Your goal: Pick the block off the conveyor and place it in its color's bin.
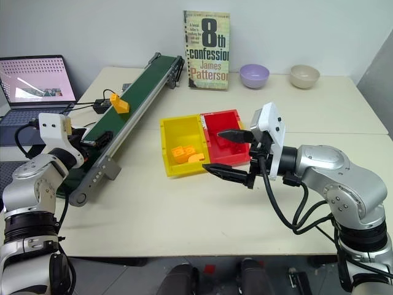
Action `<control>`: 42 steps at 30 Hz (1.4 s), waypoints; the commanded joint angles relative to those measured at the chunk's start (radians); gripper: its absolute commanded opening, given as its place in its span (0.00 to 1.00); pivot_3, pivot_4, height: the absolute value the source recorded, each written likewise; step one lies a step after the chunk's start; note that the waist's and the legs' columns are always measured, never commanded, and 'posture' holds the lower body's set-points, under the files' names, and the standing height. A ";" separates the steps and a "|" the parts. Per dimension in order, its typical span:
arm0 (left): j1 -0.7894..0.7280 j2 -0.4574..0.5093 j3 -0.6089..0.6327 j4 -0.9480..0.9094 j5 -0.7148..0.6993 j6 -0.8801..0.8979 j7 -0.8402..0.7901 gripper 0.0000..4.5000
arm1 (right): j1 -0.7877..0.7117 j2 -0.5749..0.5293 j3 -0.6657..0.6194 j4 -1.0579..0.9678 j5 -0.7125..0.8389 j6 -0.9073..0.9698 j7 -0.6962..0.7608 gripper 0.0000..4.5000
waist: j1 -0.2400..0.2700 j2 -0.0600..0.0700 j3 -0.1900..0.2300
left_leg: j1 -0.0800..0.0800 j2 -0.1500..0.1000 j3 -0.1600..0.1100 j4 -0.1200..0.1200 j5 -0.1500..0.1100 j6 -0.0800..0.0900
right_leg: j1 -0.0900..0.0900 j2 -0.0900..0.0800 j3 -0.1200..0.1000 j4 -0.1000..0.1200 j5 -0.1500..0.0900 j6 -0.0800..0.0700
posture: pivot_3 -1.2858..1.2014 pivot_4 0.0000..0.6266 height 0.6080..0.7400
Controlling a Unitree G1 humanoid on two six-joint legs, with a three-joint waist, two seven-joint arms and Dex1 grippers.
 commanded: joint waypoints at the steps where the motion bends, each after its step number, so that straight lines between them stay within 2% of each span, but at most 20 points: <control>1: -0.032 0.006 -0.002 0.000 0.007 -0.022 0.000 0.97 | -0.001 -0.011 -0.038 -0.036 0.022 -0.022 -0.008 1.00 | 0.000 0.000 0.000 | 0.000 0.000 0.000 0.000 0.000 0.000 | 0.000 0.000 0.000 0.000 0.000 0.000 | 0.52 0.24 1.00; 18: -0.025 0.013 0.008 0.027 0.010 -0.010 0.012 0.97 | 0.002 -0.025 -0.037 -0.055 0.066 -0.008 -0.037 1.00 | 0.000 0.000 0.000 | 0.000 0.000 0.000 0.000 0.000 0.000 | 0.000 0.000 0.000 0.000 0.000 0.000 | 0.52 0.24 1.00; 19: -0.027 0.012 0.015 0.033 0.008 -0.007 0.018 0.90 | 0.000 -0.025 -0.036 -0.054 0.067 -0.009 -0.038 1.00 | 0.000 0.000 0.000 | 0.000 0.000 0.000 0.000 0.000 0.000 | 0.000 0.000 0.000 0.000 0.000 0.000 | 0.52 0.24 1.00; 20: -0.031 0.013 0.025 0.039 0.000 -0.003 0.017 0.88 | -0.002 -0.025 -0.037 -0.052 0.068 -0.010 -0.039 1.00 | 0.000 0.000 0.000 | 0.000 0.000 0.000 0.000 0.000 0.000 | 0.000 0.000 0.000 0.000 0.000 0.000 | 0.52 0.24 1.00; 25: -0.018 0.029 0.032 0.024 -0.003 0.030 0.015 0.65 | -0.016 -0.024 -0.040 -0.038 0.077 -0.011 -0.043 1.00 | 0.000 0.000 0.000 | 0.000 0.000 0.000 0.000 0.000 0.000 | 0.000 0.000 0.000 0.000 0.000 0.000 | 0.52 0.24 1.00; 33: 0.018 0.036 0.062 -0.046 -0.024 0.082 0.021 0.34 | -0.027 -0.027 -0.039 -0.023 0.080 -0.017 -0.047 1.00 | 0.000 0.000 0.000 | 0.000 0.000 0.000 0.000 0.000 0.000 | 0.000 -0.001 0.000 0.000 0.000 0.000 | 0.52 0.24 1.00; 39: 0.006 0.040 0.058 -0.066 -0.028 0.099 0.015 0.33 | -0.015 -0.027 -0.042 -0.030 0.076 -0.019 -0.062 1.00 | 0.000 0.000 0.000 | 0.000 0.000 -0.001 0.000 0.000 0.000 | 0.000 -0.001 0.000 -0.001 0.000 0.000 | 0.52 0.24 1.00; 42: -0.038 0.032 0.009 -0.105 -0.039 0.107 -0.037 0.33 | 0.002 -0.037 -0.049 -0.044 0.057 -0.021 -0.086 1.00 | 0.002 0.000 0.000 | -0.001 0.000 -0.001 0.000 0.000 0.000 | 0.000 -0.001 0.000 -0.001 0.000 0.000 | 0.52 0.24 1.00</control>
